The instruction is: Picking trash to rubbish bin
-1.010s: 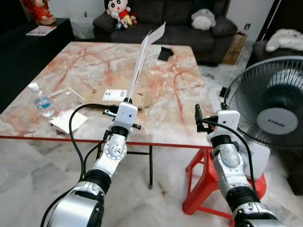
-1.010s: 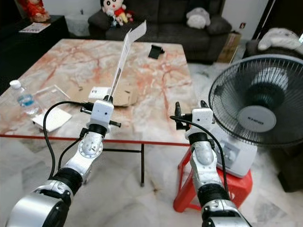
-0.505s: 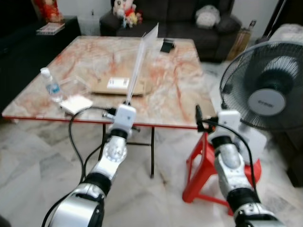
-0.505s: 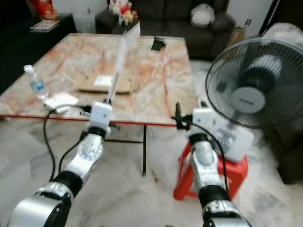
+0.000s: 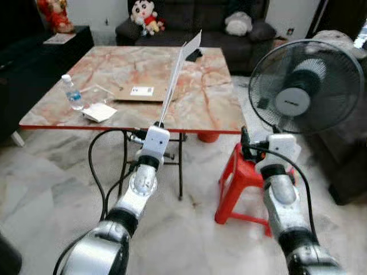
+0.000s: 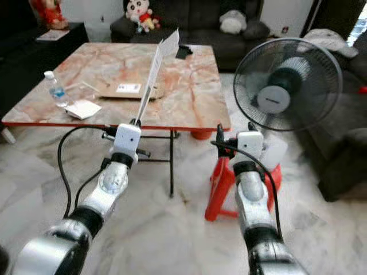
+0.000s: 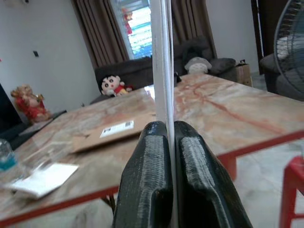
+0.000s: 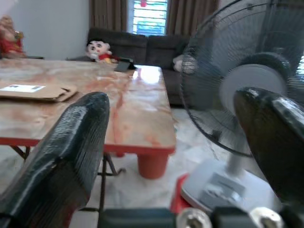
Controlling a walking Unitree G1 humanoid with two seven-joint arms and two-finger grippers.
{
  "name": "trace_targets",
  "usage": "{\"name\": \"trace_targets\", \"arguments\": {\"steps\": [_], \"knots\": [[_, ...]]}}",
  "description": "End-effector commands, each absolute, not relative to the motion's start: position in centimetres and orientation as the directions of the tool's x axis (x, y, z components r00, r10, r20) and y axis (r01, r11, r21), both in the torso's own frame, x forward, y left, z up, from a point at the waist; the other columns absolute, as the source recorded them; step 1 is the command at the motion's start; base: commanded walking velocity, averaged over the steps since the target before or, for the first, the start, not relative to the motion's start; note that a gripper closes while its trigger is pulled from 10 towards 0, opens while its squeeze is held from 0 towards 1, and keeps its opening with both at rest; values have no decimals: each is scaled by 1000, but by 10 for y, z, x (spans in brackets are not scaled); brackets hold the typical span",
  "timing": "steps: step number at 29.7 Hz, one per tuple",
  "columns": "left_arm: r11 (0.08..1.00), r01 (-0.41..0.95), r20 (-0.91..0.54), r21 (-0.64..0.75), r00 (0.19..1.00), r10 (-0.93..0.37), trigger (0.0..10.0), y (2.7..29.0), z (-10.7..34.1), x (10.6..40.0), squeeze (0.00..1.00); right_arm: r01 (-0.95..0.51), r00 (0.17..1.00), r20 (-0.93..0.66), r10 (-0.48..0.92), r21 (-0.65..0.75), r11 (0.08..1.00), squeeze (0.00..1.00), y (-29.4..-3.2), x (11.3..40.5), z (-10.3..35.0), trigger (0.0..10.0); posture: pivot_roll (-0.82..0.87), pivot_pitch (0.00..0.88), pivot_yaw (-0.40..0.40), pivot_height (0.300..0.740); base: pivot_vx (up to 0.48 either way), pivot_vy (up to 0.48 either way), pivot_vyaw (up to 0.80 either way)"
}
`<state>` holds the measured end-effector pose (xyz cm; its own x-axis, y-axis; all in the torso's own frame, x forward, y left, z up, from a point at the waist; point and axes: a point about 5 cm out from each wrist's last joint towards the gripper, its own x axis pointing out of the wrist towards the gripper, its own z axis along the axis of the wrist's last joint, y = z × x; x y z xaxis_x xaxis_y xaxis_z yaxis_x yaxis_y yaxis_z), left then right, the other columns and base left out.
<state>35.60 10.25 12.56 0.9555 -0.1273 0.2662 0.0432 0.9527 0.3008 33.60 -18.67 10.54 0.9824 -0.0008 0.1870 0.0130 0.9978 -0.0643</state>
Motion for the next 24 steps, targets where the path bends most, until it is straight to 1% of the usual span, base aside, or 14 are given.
{"name": "trace_targets", "arguments": {"steps": [1, 3, 5, 6, 7, 8, 10, 13, 15, 17, 18, 23, 24], "knots": [[957, 27, 230, 289, 968, -97, 10000, 108, 119, 356, 0, 47, 990, 135, -37, -68, 997, 0, -200, 331, 95, 10000, -131, 3, -47, 740, 0, 0, 0], [961, 21, 184, 275, 980, -74, 10000, 113, 110, 354, 0, 53, 996, 76, -48, -67, 996, 0, -206, 326, 83, 10000, -131, 3, -47, 740, 0, 0, 0], [954, 38, 74, 297, 995, -63, 10000, 119, 86, 345, 0, 77, 996, -37, -78, -17, 997, 0, -218, 316, 61, 10000, -141, 13, -48, 740, 0, 0, 0], [954, 38, 74, 297, 995, -63, 10000, 119, 86, 345, 0, 77, 996, -37, -78, -17, 997, 0, -218, 316, 61, 10000, -141, 13, -48, 740, 0, 0, 0], [948, 69, -7, 311, 998, -70, 10000, 121, 69, 337, 0, 105, 988, -116, -106, -13, 994, 0, -227, 306, 46, 10000, -146, 17, -49, 740, 0, 0, 0], [946, 77, -31, 314, 997, -71, 10000, 121, 64, 335, 0, 114, 984, -138, -115, -13, 993, 0, -229, 303, 42, 10000, -146, 17, -49, 740, 0, 0, 0], [947, 108, -151, 303, 986, -64, 10000, 126, 40, 321, 0, 194, 947, -262, -186, 4, 981, 0, -247, 285, 20, 10000, -143, 20, -53, 740, 0, 0, 0], [951, 119, -230, 287, 972, -52, 10000, 129, 24, 311, 0, 244, 918, -327, -223, 23, 970, 0, -257, 272, 8, 10000, -143, 20, -53, 740, 0, 0, 0], [959, 127, -314, 252, 948, -43, 10000, 132, 10, 301, 0, 274, 889, -385, -248, 13, 962, 0, -263, 261, -2, 10000, -144, 22, -56, 740, 0, 0, 0], [968, 128, -441, 218, 897, -20, 10000, 138, -14, 280, 0, 302, 828, -497, -260, 4, 953, 0, -267, 240, -22, 10000, -148, 21, -56, 740, 0, 0, 0], [968, 128, -441, 218, 897, -20, 10000, 138, -14, 280, 0, 302, 828, -497, -260, 4, 953, 0, -267, 240, -22, 10000, -148, 21, -56, 740, 0, 0, 0], [977, 107, -596, 182, 802, 24, 10000, 150, -44, 249, 0, 348, 738, -618, -269, 8, 937, 0, -265, 210, -46, 10000, -152, 15, -39, 740, 0, 0, 0], [977, 107, -596, 182, 802, 24, 10000, 150, -44, 249, 0, 348, 738, -618, -269, 8, 937, 0, -265, 210, -46, 10000, -152, 15, -39, 740, 0, 0, 0]]}}
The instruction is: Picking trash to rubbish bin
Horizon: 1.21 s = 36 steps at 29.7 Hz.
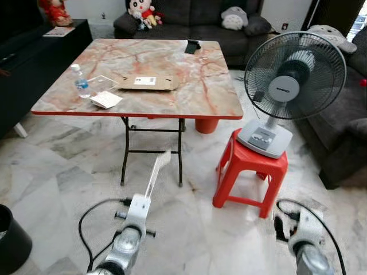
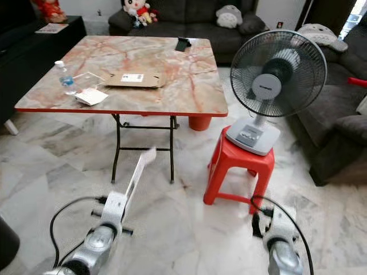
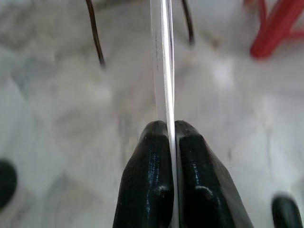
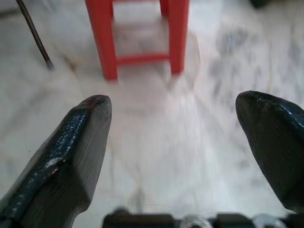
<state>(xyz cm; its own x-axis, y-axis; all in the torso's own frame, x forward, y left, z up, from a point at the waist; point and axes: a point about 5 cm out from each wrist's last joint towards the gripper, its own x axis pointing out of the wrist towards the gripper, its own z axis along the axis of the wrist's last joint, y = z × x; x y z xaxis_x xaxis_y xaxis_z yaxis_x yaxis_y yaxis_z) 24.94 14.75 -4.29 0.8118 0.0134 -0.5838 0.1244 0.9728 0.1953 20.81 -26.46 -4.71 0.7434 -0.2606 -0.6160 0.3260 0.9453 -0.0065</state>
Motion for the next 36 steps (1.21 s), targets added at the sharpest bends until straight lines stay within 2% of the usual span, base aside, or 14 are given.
{"name": "trace_targets", "arguments": {"steps": [1, 4, 5, 11, 22, 32, 33, 36], "knots": [[980, 107, -628, 169, 778, 24, 10000, 152, -50, 242, 0, 360, 711, -650, -269, 8, 933, 0, -263, 201, -53, 10000, -157, 12, -24, 740, 0, 0, 0], [977, 131, -663, 169, 748, 15, 10000, 152, -56, 234, 0, 377, 688, -675, -265, 21, 926, 0, -260, 192, -59, 10000, -157, 12, -24, 740, 0, 0, 0], [978, 131, -680, 164, 733, 16, 10000, 153, -59, 230, 0, 394, 676, -685, -271, 25, 919, 0, -259, 188, -62, 10000, -170, 11, 3, 740, 0, 0, 0], [979, 129, -698, 158, 716, 18, 10000, 156, -61, 228, 0, 425, 661, -698, -277, 43, 904, 0, -257, 177, -68, 10000, -164, 0, 20, 740, 0, 0, 0], [983, 88, -695, 161, 717, 49, 10000, 169, -59, 229, 0, 408, 628, -735, -255, 32, 912, 0, -247, 170, -75, 10000, -124, 0, 1, 740, 0, 0, 794], [976, 84, -693, 200, 717, 81, 10000, 187, -56, 232, 0, 359, 638, -745, -196, 63, 931, 0, -221, 179, -78, 10000, -86, 0, 45, 740, 0, 0, 794], [977, 67, -688, 205, 719, 95, 10000, 192, -54, 232, 0, 344, 637, -749, -179, 68, 937, 0, -216, 179, -79, 10000, -42, 0, 50, 740, 0, 0, 794], [978, 30, -674, 208, 728, 121, 10000, 203, -51, 234, 0, 312, 635, -758, -152, 72, 947, 0, -207, 180, -81, 10000, -47, 0, 55, 740, 0, 0, 794]]}}
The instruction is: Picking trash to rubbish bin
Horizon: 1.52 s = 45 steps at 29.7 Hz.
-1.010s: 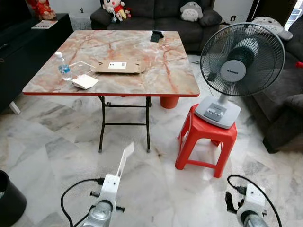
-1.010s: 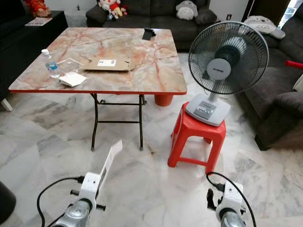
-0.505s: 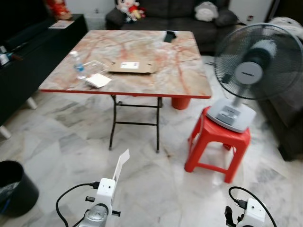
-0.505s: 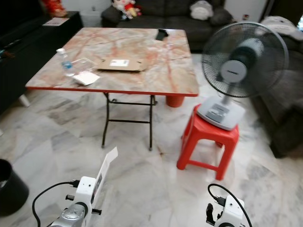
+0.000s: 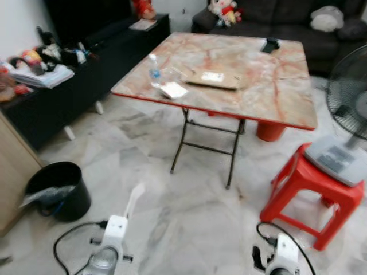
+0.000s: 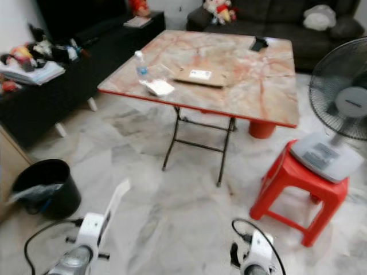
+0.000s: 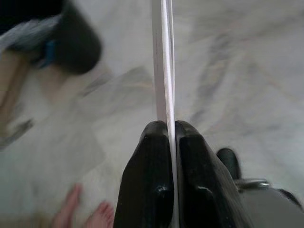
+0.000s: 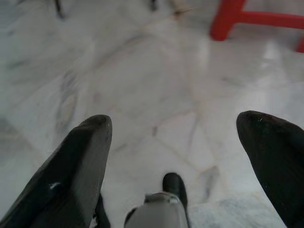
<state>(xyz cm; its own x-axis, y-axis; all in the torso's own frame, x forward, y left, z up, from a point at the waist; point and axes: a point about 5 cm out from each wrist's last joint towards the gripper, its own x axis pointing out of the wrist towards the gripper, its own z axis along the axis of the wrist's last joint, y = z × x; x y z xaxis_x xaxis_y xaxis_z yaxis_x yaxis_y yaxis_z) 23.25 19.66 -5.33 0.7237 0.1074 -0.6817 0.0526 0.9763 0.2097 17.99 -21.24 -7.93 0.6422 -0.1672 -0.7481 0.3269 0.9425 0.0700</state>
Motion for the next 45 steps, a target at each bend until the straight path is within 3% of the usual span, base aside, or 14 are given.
{"name": "trace_targets", "arguments": {"steps": [1, 18, 27, 34, 39, 45], "knots": [[978, 27, -673, 209, 729, 124, 10000, 204, -51, 234, 0, 312, 635, -757, -152, 71, 948, 0, -206, 181, -80, 10000, -49, 0, 54, 740, 0, 0, 794], [984, -1, -686, 180, 717, 127, 10000, 198, -55, 230, 0, 287, 673, -725, -145, 76, 955, 0, -209, 195, -72, 10000, -64, 0, 0, 740, 0, 0, 763], [980, 3, -681, 198, 720, 136, 10000, 203, -53, 232, 0, 306, 679, -723, -127, 122, 944, 0, -204, 199, -72, 10000, -62, 0, 32, 740, 0, 0, 0], [976, 8, -685, 218, 713, 147, 10000, 206, -52, 233, 0, 318, 681, -720, -136, 124, 940, 0, -200, 196, -73, 10000, -70, 11, 68, 740, 290, 0, 0], [973, 25, -684, 229, 716, 142, 10000, 206, -50, 236, 0, 282, 646, -747, -158, 41, 958, 0, -201, 189, -77, 10000, -57, 20, 74, 740, 328, 0, 618], [972, 29, -678, 232, 722, 140, 10000, 205, -48, 239, 0, 339, 638, -751, -169, 78, 938, 0, -201, 186, -79, 10000, -56, 28, 73, 740, 331, 0, 267]]}}
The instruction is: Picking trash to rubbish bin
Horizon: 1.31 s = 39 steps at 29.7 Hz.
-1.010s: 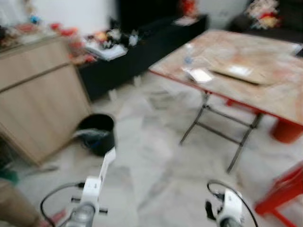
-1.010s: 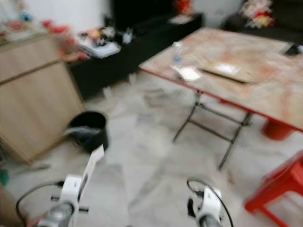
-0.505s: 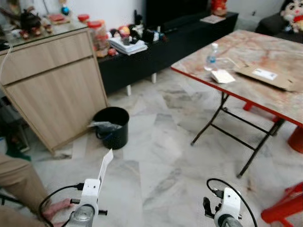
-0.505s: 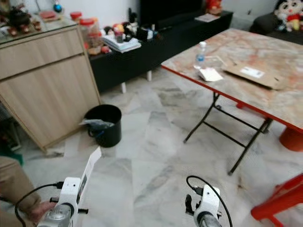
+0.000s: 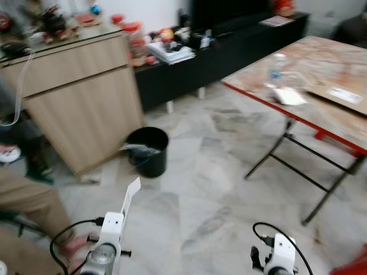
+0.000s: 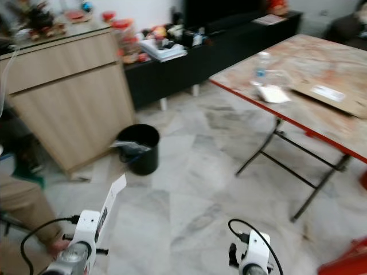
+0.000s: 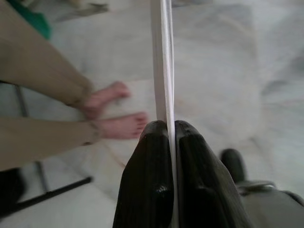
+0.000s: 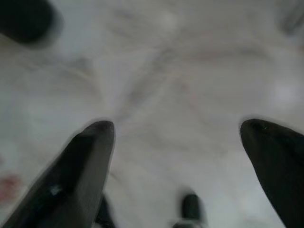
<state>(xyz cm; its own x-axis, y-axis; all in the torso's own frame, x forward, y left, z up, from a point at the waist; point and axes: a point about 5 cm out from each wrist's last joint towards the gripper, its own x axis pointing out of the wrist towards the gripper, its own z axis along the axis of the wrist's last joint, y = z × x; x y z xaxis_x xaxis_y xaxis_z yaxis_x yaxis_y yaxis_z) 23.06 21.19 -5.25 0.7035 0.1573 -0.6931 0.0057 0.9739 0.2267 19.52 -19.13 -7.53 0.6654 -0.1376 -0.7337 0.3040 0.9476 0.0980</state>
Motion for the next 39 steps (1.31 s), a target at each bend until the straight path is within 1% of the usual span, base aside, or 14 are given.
{"name": "trace_targets", "arguments": {"steps": [1, 6, 11, 15, 19, 23, 32, 36, 39], "knots": [[972, 29, -678, 232, 722, 140, 10000, 204, -48, 239, 0, 333, 636, -754, -168, 71, 940, 0, -201, 185, -79, 10000, -56, 21, 69, 740, 337, 0, 0], [973, 15, -680, 231, 718, 151, 10000, 206, -50, 236, 0, 328, 627, -761, -166, 65, 943, 0, -200, 182, -81, 10000, -45, 5, 61, 740, 342, 0, 0], [973, -3, -687, 231, 707, 166, 10000, 210, -52, 232, 0, 288, 603, -778, -177, 5, 958, 0, -201, 180, -83, 10000, -41, 0, 56, 740, 349, 0, 0], [973, -11, -688, 230, 706, 170, 10000, 211, -52, 231, 0, 294, 610, -772, -177, 13, 956, 0, -200, 181, -82, 10000, -41, 0, 56, 740, 345, 0, 0], [972, -6, -686, 233, 708, 169, 10000, 214, -51, 231, 0, 294, 616, -766, -181, 11, 956, 0, -201, 183, -81, 10000, -39, 0, 65, 740, 345, 0, 736], [972, 2, -683, 236, 711, 165, 10000, 214, -50, 233, 0, 304, 617, -768, -172, 30, 952, 0, -198, 182, -82, 10000, -42, 0, 71, 740, 347, 0, 0], [969, 17, -681, 245, 714, 159, 10000, 216, -49, 235, 0, 295, 610, -774, -169, 24, 955, 0, -194, 179, -83, 10000, -38, 0, 82, 740, 347, 0, 0], [968, 22, -680, 250, 715, 159, 10000, 218, -48, 236, 0, 285, 620, -767, -166, 23, 958, 0, -192, 180, -83, 10000, -38, 0, 90, 740, 347, 0, 666], [967, 25, -678, 252, 717, 159, 10000, 219, -47, 237, 0, 305, 617, -769, -166, 40, 951, 0, -191, 179, -84, 10000, -39, 0, 92, 740, 345, 0, 462]]}}
